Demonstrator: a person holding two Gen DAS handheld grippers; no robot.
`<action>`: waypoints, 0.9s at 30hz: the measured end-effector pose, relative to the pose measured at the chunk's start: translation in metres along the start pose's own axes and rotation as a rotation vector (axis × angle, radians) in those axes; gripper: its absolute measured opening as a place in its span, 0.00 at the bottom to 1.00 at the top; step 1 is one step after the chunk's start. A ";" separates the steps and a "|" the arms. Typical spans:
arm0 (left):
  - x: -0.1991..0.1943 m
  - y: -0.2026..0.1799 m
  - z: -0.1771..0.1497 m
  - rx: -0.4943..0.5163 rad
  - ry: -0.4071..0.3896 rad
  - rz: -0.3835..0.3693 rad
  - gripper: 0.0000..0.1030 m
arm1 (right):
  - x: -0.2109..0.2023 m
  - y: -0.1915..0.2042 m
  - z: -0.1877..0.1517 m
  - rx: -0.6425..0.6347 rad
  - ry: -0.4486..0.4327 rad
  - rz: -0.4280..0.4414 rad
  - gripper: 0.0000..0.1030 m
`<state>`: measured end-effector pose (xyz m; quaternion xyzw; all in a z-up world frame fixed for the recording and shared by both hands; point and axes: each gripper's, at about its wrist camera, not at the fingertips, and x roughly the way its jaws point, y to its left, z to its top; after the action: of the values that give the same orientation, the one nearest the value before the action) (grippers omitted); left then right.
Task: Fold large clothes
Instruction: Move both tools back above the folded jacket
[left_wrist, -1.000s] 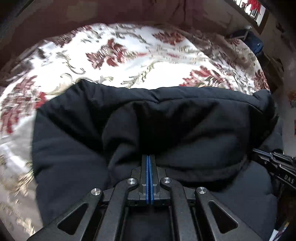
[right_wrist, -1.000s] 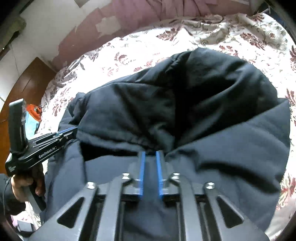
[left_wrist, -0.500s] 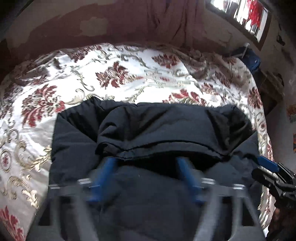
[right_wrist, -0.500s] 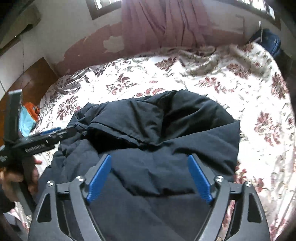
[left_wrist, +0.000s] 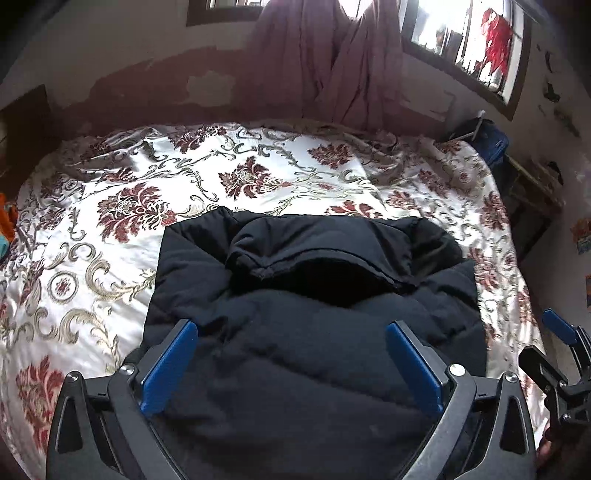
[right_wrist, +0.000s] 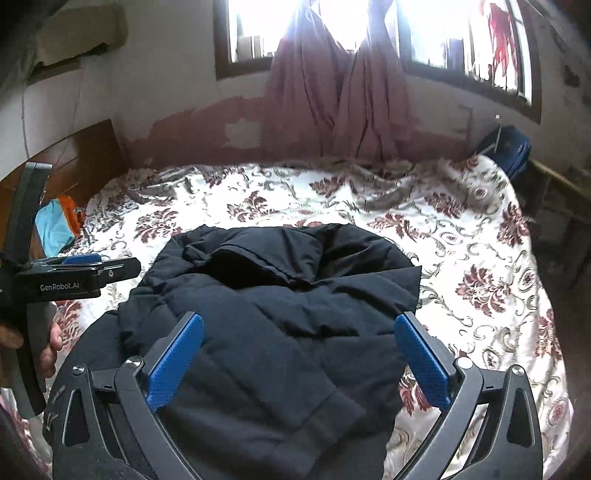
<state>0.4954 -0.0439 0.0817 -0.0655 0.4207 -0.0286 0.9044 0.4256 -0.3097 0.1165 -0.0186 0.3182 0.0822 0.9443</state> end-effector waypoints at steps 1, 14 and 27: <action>-0.008 0.000 -0.005 0.000 -0.014 -0.002 1.00 | -0.008 0.003 -0.004 -0.005 -0.005 -0.005 0.98; -0.081 0.018 -0.113 0.096 0.006 0.045 1.00 | -0.086 0.043 -0.077 0.022 -0.005 -0.117 0.98; -0.131 0.061 -0.197 0.238 0.041 0.112 1.00 | -0.131 0.080 -0.176 -0.029 0.169 -0.171 0.98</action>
<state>0.2602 0.0121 0.0463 0.0664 0.4359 -0.0291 0.8971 0.2044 -0.2646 0.0569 -0.0664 0.3925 0.0041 0.9174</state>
